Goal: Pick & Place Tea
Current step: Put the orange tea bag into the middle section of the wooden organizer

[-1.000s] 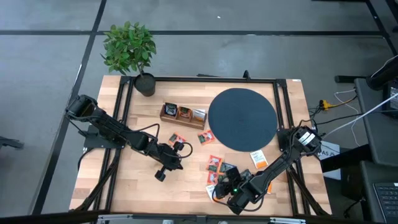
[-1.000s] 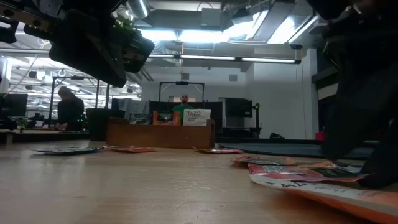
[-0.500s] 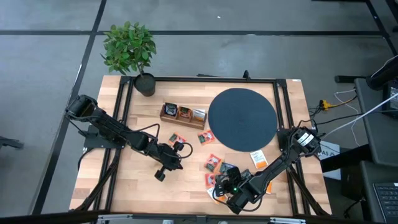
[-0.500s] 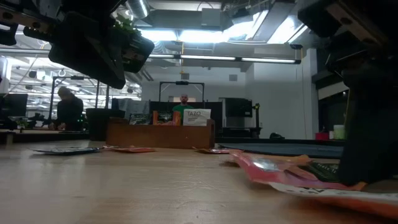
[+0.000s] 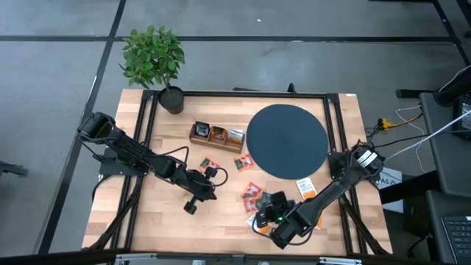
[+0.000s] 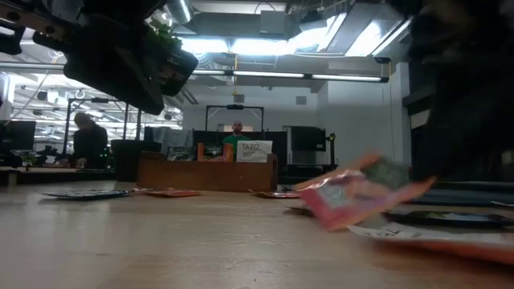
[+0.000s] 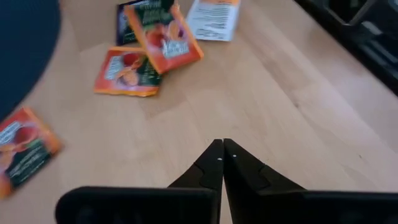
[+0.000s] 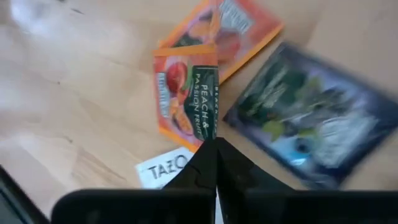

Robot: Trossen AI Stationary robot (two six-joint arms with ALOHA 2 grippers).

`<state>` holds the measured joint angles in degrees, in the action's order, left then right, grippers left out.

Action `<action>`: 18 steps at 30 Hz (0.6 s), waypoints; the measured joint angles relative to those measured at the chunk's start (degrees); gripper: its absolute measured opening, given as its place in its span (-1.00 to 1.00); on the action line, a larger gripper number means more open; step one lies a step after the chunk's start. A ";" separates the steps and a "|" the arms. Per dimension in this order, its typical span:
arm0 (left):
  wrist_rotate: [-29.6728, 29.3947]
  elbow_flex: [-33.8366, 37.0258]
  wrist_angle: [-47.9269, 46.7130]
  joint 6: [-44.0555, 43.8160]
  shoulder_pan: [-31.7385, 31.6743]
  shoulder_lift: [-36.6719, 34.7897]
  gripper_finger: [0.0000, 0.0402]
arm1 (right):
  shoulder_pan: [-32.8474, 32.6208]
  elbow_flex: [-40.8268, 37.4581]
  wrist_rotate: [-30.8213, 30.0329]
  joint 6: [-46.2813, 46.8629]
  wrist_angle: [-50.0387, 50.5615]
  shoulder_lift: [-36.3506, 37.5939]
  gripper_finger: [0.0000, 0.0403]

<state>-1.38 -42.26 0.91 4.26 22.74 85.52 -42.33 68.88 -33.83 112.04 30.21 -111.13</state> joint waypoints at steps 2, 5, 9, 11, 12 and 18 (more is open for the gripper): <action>-2.39 0.03 -0.02 -1.28 -0.02 -0.33 -0.93 | -0.08 0.00 -0.50 -1.38 3.70 1.87 -0.99; -6.10 0.05 -0.02 -2.07 -0.02 -1.09 -0.87 | -0.05 0.00 -1.01 -4.59 7.20 4.56 -0.99; -6.56 0.04 1.39 -2.05 -0.74 -3.20 -0.76 | 0.73 0.02 -1.22 -12.43 9.68 6.87 -0.99; -6.75 0.04 2.69 -2.05 -1.42 -4.36 -0.70 | 1.24 0.02 -1.18 -17.21 9.55 7.74 -0.99; -6.96 0.04 3.06 -2.05 -1.81 -5.03 -0.67 | 1.62 0.02 -1.09 -19.94 9.58 8.08 -0.99; -6.41 -0.02 8.81 -2.18 -3.53 -6.24 -0.43 | 3.87 0.07 -0.33 -31.88 9.10 9.60 -0.99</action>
<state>-7.79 -42.28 9.71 2.09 19.22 79.27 -38.46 68.95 -34.15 80.16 39.30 -101.53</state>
